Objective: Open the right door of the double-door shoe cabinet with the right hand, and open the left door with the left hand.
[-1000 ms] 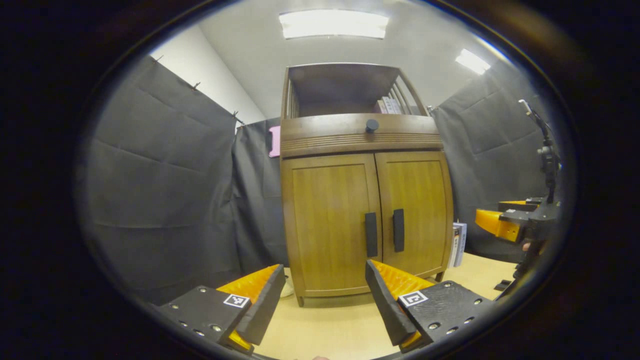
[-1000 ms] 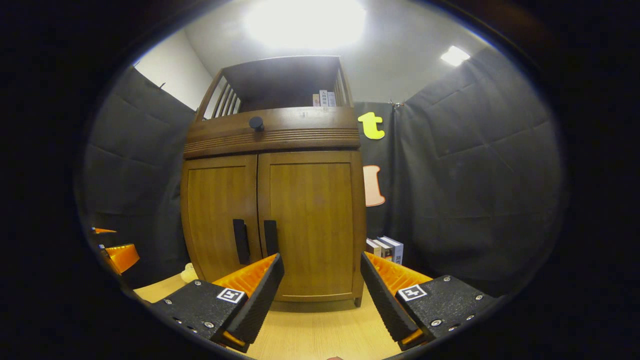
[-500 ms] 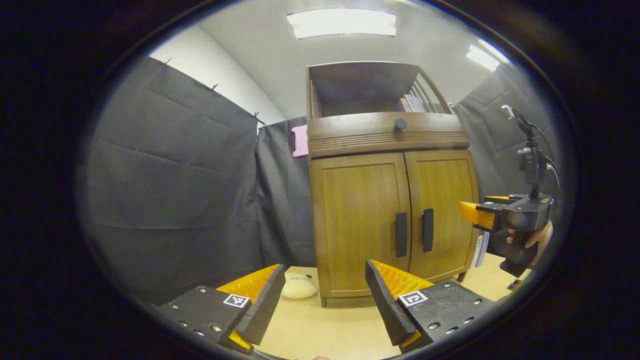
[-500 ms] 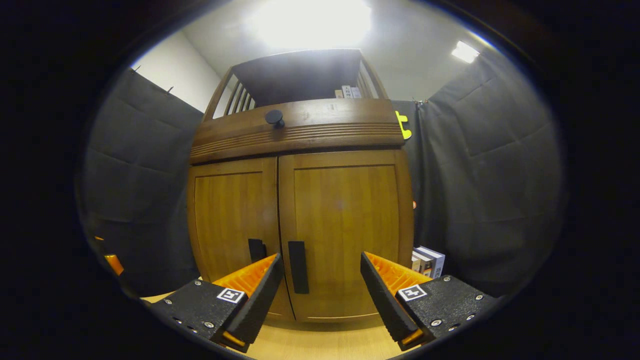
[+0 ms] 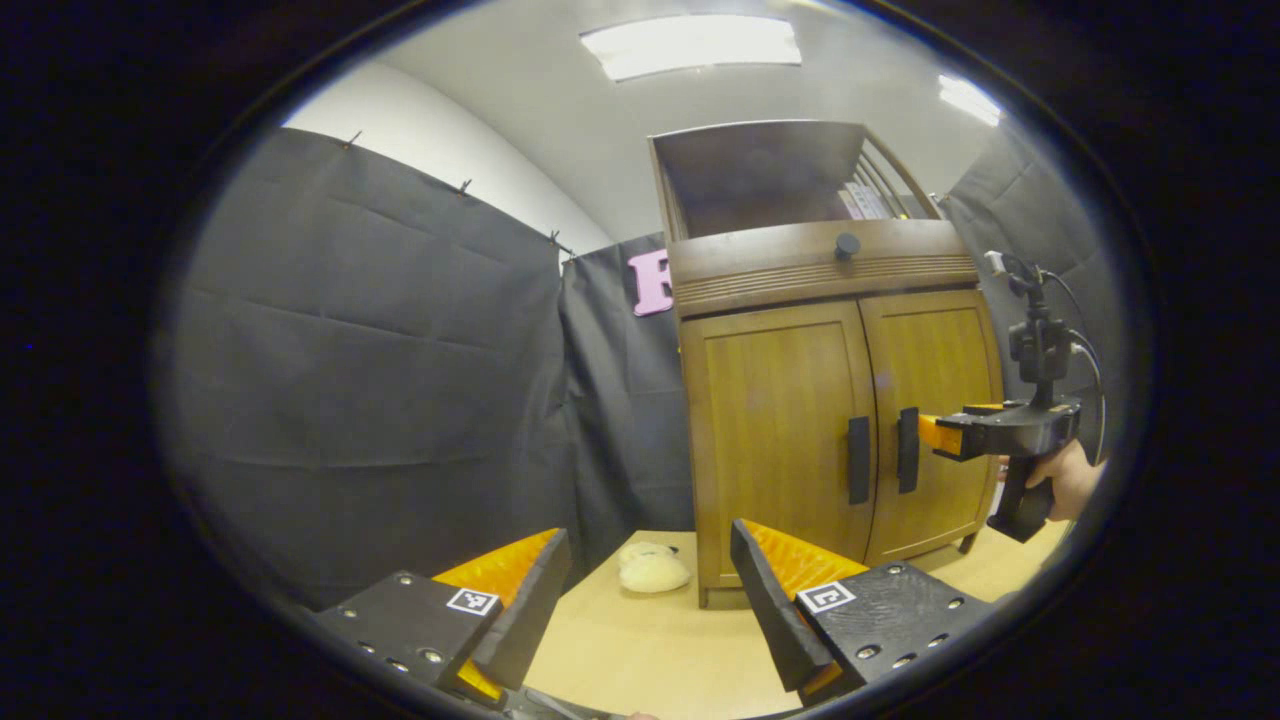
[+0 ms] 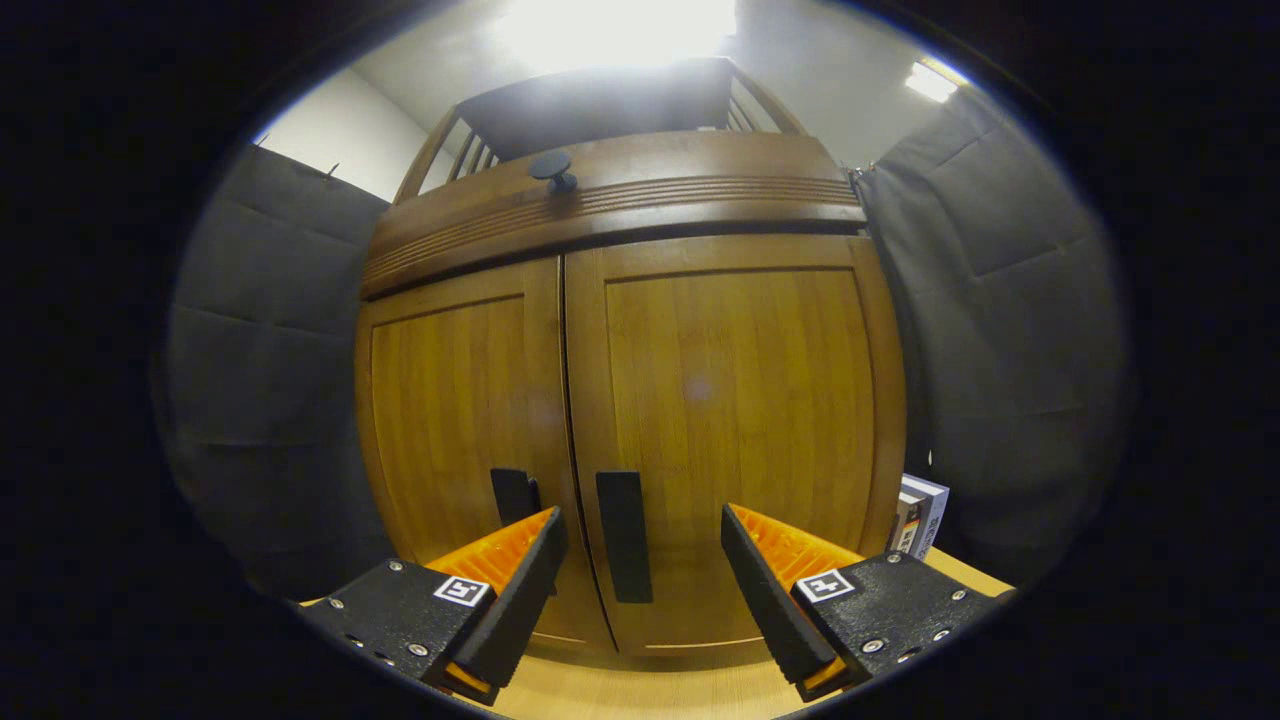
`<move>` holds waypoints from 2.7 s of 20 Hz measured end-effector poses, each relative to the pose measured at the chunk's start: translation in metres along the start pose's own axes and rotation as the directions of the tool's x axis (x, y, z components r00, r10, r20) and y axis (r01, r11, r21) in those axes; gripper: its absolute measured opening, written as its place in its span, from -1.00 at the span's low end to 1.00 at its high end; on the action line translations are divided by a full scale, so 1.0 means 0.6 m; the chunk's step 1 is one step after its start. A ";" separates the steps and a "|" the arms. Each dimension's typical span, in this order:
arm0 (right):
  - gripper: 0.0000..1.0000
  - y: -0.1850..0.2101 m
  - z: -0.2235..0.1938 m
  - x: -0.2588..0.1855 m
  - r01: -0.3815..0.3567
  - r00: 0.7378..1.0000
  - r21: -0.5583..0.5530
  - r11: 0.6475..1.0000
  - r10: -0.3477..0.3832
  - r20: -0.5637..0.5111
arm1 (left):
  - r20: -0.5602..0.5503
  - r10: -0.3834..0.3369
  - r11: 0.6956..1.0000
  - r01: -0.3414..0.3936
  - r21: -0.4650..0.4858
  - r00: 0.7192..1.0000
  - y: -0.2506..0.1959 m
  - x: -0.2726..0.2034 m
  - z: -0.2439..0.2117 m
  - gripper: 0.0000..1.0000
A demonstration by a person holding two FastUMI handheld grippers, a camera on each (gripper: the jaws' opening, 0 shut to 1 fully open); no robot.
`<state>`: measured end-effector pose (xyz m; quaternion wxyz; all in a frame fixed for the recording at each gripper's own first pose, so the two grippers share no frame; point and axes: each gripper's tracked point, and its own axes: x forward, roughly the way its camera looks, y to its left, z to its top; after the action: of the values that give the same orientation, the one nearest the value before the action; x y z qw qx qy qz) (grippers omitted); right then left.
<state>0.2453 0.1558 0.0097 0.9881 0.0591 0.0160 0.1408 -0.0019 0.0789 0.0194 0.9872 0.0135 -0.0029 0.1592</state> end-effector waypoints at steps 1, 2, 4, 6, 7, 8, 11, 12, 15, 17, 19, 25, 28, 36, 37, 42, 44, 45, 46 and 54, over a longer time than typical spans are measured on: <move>0.90 0.001 -0.004 0.011 -0.002 1.000 0.005 1.000 0.002 -0.009 | -0.004 0.015 1.000 -0.015 0.003 1.000 0.006 -0.002 -0.003 0.96; 0.90 0.002 -0.007 0.023 -0.009 1.000 0.008 1.000 0.009 -0.011 | -0.005 0.029 1.000 -0.029 0.006 1.000 0.013 -0.005 -0.003 0.96; 0.88 0.009 -0.014 0.041 -0.020 1.000 0.003 1.000 0.020 -0.020 | -0.010 0.061 0.998 -0.061 0.016 0.998 0.027 -0.013 -0.007 0.96; 0.88 0.018 -0.026 0.057 -0.024 0.999 -0.011 1.000 0.024 -0.032 | -0.017 0.089 0.996 -0.088 0.022 0.996 0.039 -0.025 -0.010 0.96; 0.79 0.021 -0.032 0.067 -0.028 0.999 -0.020 0.999 0.027 -0.041 | -0.020 0.100 0.995 -0.100 0.024 0.995 0.040 -0.029 -0.007 0.96; 0.80 0.022 -0.045 0.071 -0.031 0.998 -0.029 0.999 0.029 -0.051 | -0.023 0.110 0.994 -0.109 0.027 0.994 0.043 -0.033 -0.006 0.96; 0.66 0.021 -0.063 0.093 -0.025 0.997 -0.036 0.999 0.023 -0.076 | -0.021 0.143 0.989 -0.142 0.047 0.989 0.049 -0.037 -0.002 0.84; 0.62 0.018 -0.066 0.101 -0.022 0.996 -0.030 0.999 0.019 -0.083 | -0.018 0.156 0.986 -0.155 0.054 0.988 0.052 -0.039 0.002 0.84; 0.26 0.019 -0.073 0.116 -0.026 0.995 -0.007 1.000 0.025 -0.099 | -0.016 0.189 0.981 -0.187 0.053 0.982 0.055 -0.044 0.003 0.84; -0.03 0.019 -0.080 0.125 -0.023 0.993 0.003 1.000 0.023 -0.120 | -0.021 0.206 0.977 -0.205 0.054 0.978 0.057 -0.048 0.002 0.84; -0.33 0.017 -0.080 0.126 -0.006 0.992 -0.010 1.000 0.005 -0.123 | -0.016 0.223 0.974 -0.222 0.053 0.975 0.060 -0.056 0.004 0.84; -0.43 0.019 -0.081 0.110 -0.025 0.988 0.010 1.000 0.026 -0.151 | 0.000 0.227 0.973 -0.227 0.043 0.974 0.065 -0.065 0.010 0.97; -0.44 0.017 -0.079 0.086 -0.027 0.989 0.010 1.000 0.028 -0.146 | 0.005 0.229 0.972 -0.229 0.046 0.973 0.069 -0.076 0.009 0.97; -0.44 0.000 -0.072 0.004 -0.039 0.989 0.013 0.999 0.040 -0.142 | 0.018 0.197 0.979 -0.198 0.045 0.980 0.063 -0.102 0.010 0.97; -0.47 -0.002 -0.071 -0.005 -0.032 0.989 0.015 0.999 0.034 -0.142 | 0.024 0.189 0.981 -0.190 0.044 0.982 0.063 -0.104 0.012 0.97; -0.44 -0.018 -0.063 -0.050 -0.010 0.990 0.024 1.000 0.014 -0.141 | 0.039 0.145 0.989 -0.146 0.038 0.989 0.049 -0.108 0.020 0.97; -0.44 -0.027 -0.062 -0.068 -0.007 0.990 0.025 1.000 0.010 -0.139 | 0.043 0.124 0.991 -0.126 0.036 0.991 0.035 -0.105 0.021 0.97; -0.44 -0.030 -0.063 -0.078 -0.005 0.990 0.026 1.000 0.008 -0.138 | 0.045 0.113 0.993 -0.115 0.034 0.993 0.023 -0.103 0.023 0.97; -0.44 -0.035 -0.061 -0.087 -0.002 0.991 0.028 1.000 0.006 -0.137 | 0.048 0.105 0.994 -0.106 0.033 0.993 0.017 -0.102 0.025 0.97; -0.46 -0.076 -0.058 -0.145 0.023 0.989 0.023 0.999 -0.020 -0.146 | 0.064 0.035 0.999 -0.036 0.001 0.997 -0.025 -0.100 0.028 0.97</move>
<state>0.1728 0.0918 -0.0288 0.9850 0.0606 0.0906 0.1339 -0.0543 0.0454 0.0350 0.9836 0.0197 -0.0344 0.1762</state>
